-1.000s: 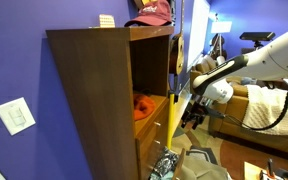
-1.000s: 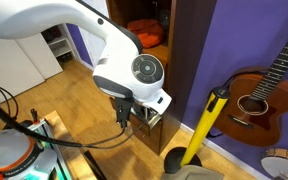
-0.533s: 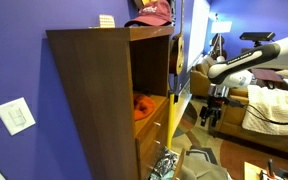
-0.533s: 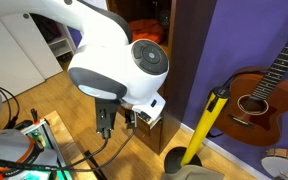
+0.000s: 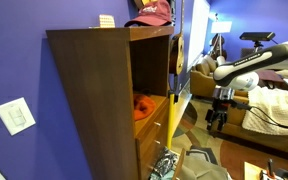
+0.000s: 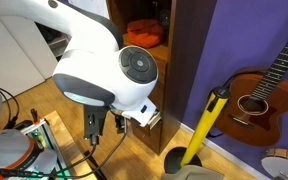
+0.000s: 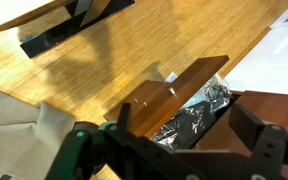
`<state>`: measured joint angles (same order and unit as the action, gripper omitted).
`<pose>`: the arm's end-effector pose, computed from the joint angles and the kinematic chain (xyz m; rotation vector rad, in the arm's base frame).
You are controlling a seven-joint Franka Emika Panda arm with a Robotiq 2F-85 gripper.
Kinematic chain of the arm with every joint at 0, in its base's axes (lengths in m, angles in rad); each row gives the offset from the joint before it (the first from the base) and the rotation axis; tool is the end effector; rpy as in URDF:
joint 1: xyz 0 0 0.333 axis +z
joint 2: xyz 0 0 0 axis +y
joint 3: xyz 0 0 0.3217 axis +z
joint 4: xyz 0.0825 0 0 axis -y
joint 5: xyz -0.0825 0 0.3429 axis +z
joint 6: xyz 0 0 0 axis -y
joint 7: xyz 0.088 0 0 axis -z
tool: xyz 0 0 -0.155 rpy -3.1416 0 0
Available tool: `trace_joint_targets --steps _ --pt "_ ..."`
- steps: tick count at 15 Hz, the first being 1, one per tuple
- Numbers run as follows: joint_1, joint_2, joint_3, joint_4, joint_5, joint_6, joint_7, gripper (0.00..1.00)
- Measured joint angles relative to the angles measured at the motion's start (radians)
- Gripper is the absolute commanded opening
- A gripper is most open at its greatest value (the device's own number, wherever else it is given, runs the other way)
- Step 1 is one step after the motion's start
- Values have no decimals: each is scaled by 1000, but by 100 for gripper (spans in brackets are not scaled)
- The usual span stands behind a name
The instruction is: Close all the drawer one by one from top to bottom
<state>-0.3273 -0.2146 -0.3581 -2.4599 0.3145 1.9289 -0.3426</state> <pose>0.3104 -0.2053 0.3426 -2.5934 0.6400 0.1647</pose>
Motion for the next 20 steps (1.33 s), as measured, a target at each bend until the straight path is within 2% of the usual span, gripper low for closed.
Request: trace_joint_targets --steps 7,11,14,17,20 --pt "5 6 0 -9 2 -15 1 100" --pt "29 66 2 -89 35 -1 -42 100" --pt "40 135 5 -153 115 108 -151 100" --pt "49 213 18 -195 255 258 -326 100" --pt "52 299 61 -204 428 373 -528 100"
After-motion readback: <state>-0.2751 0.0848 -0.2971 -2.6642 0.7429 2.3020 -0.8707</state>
